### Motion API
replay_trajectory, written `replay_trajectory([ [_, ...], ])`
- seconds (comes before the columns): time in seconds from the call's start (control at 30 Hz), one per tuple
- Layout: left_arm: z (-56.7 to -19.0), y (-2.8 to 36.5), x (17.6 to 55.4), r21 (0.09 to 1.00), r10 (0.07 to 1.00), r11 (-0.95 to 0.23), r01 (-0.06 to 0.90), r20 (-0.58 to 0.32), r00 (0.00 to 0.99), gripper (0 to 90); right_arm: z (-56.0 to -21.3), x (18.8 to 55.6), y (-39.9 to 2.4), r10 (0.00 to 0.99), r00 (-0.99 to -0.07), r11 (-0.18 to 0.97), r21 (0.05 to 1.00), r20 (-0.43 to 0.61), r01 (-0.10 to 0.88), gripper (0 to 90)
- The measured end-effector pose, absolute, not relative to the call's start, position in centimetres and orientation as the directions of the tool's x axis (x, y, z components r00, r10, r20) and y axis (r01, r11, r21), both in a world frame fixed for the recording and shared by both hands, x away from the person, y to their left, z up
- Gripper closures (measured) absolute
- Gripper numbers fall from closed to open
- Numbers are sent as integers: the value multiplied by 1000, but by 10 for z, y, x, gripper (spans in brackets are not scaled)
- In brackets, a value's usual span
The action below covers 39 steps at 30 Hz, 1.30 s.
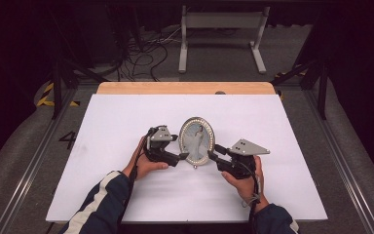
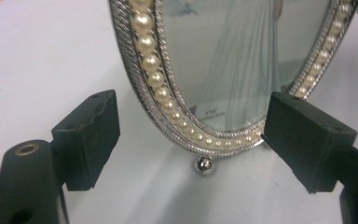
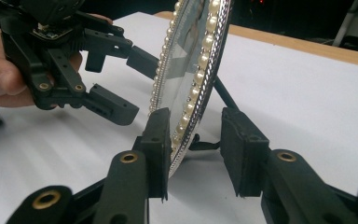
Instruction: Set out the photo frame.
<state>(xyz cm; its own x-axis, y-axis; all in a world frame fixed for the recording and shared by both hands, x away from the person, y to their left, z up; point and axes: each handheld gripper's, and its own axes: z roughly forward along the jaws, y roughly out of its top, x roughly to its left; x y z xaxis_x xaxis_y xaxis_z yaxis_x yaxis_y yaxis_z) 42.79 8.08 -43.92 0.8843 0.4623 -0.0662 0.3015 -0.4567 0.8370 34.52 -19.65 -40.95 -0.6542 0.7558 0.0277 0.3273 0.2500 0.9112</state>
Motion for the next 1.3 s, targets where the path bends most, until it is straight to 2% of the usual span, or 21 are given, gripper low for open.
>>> replay_trajectory([
  [0.3,-437,76,427,839,467,-459,292,-51,883,251,-411,343,-197,747,-664,229,924,36,308,810],
  [0.33,-437,76,426,840,466,-456,294,-56,883,284,-411,343,-197,748,-663,231,923,32,306,812],
  [0.43,-437,75,426,837,468,-460,298,-57,882,303,-411,343,-197,747,-664,232,923,34,308,815],
  [0.6,-436,78,425,824,483,-489,287,-18,875,415,-411,343,-197,747,-664,234,923,31,306,815],
  [1.0,-437,79,421,791,472,-550,269,28,881,427,-411,344,-196,756,-653,230,923,29,307,815],
  [1.3,-438,82,419,783,461,-561,269,26,887,427,-412,344,-195,767,-641,220,927,28,304,812],
])
